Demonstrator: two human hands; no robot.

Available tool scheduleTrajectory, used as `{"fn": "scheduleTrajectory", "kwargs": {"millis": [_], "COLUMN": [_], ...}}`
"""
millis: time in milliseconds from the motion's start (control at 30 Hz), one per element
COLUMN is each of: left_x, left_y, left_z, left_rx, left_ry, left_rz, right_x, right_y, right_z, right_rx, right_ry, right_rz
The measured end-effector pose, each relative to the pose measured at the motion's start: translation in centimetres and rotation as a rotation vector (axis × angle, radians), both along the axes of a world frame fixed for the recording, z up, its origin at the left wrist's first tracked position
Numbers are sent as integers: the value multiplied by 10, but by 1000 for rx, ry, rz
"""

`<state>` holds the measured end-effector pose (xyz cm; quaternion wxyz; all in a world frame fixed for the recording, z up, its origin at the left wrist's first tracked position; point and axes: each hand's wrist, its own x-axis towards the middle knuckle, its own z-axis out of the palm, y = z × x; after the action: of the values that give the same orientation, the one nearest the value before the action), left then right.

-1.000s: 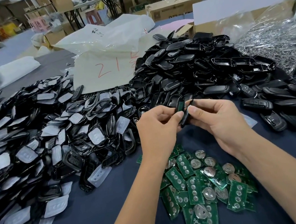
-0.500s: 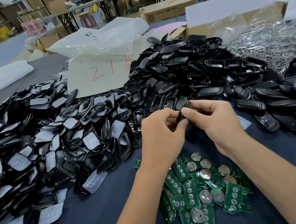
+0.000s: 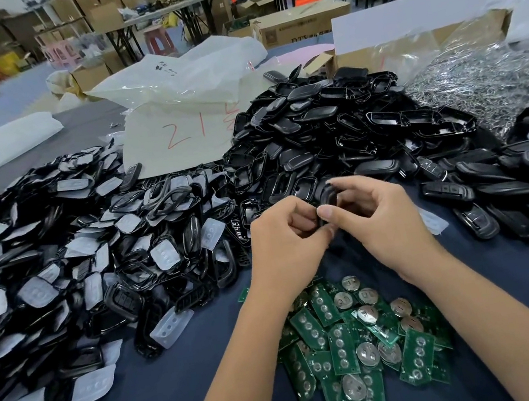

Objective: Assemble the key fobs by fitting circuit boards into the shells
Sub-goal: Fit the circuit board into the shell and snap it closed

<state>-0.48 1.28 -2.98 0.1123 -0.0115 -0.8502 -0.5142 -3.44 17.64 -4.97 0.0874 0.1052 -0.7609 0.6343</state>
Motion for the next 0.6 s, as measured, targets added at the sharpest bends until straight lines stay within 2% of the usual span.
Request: {"fn": "scheduleTrajectory", "kwargs": {"millis": [100,233,433,600], "left_x": [1,0,-2,-2], "left_y": [-8,-22,-31,-27], "left_z": [7,15,15,15], "left_rx": [345,479,509,665], "left_ry": [-199,-322,-357,-359], "left_rz": [-127,-235,-222,-207], "right_x": [-2,-2,0,-1], "right_y": [10,18,17,13], "right_z": [7,12,10,5], "right_rx": [-3,7,99,39], "right_ry": [-38,-35,2,-8], "right_rz": [212,410,387,311]}}
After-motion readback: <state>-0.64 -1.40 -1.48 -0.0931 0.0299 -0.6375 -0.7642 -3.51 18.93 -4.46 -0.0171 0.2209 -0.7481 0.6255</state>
